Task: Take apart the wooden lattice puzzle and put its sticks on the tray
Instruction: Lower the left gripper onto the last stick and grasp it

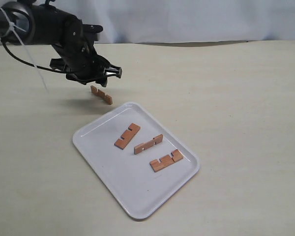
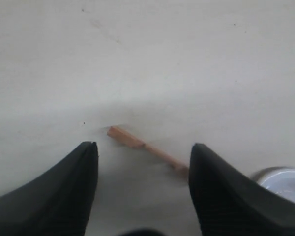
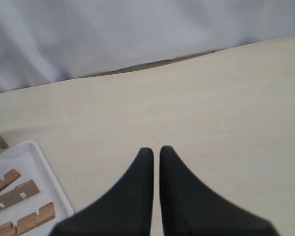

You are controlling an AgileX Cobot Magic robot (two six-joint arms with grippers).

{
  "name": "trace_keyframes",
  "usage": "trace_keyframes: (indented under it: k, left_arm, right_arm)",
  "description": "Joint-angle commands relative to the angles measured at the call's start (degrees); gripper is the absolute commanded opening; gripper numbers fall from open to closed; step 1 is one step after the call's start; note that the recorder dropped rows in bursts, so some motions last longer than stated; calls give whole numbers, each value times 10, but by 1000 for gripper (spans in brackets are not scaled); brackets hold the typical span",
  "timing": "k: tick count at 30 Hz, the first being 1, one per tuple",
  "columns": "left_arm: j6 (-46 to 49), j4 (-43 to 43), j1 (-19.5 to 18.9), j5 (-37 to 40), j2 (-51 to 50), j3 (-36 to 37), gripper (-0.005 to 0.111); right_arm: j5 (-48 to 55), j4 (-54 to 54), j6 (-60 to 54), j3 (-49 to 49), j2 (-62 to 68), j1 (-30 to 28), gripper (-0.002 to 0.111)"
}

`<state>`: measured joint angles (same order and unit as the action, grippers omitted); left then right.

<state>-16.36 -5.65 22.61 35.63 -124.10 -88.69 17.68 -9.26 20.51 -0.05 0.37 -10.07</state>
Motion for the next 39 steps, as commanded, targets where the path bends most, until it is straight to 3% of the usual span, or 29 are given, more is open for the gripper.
trace_keyframes:
  k: [1,28,31,35,39]
  left_arm:
    - [-20,3,1,-8,-18,-1,53]
    - [-79,2,1,-37,-43,-1,52]
    - [-79,2,1,-39,-43,-1,36]
    - [-48,3,1,-33,-43,-1,3]
    - [-32,2,1,-22,-43,-1,0]
  right_arm:
    - [-7,-3,1,1,-4,-4,5]
    - [-7,-3,1,1,-4,-4,5]
    - [-7,-3,1,1,-4,-4,5]
    - [-7,-3,1,1,-4,-4,5]
    - [-7,-3,1,1,-4,-4,5]
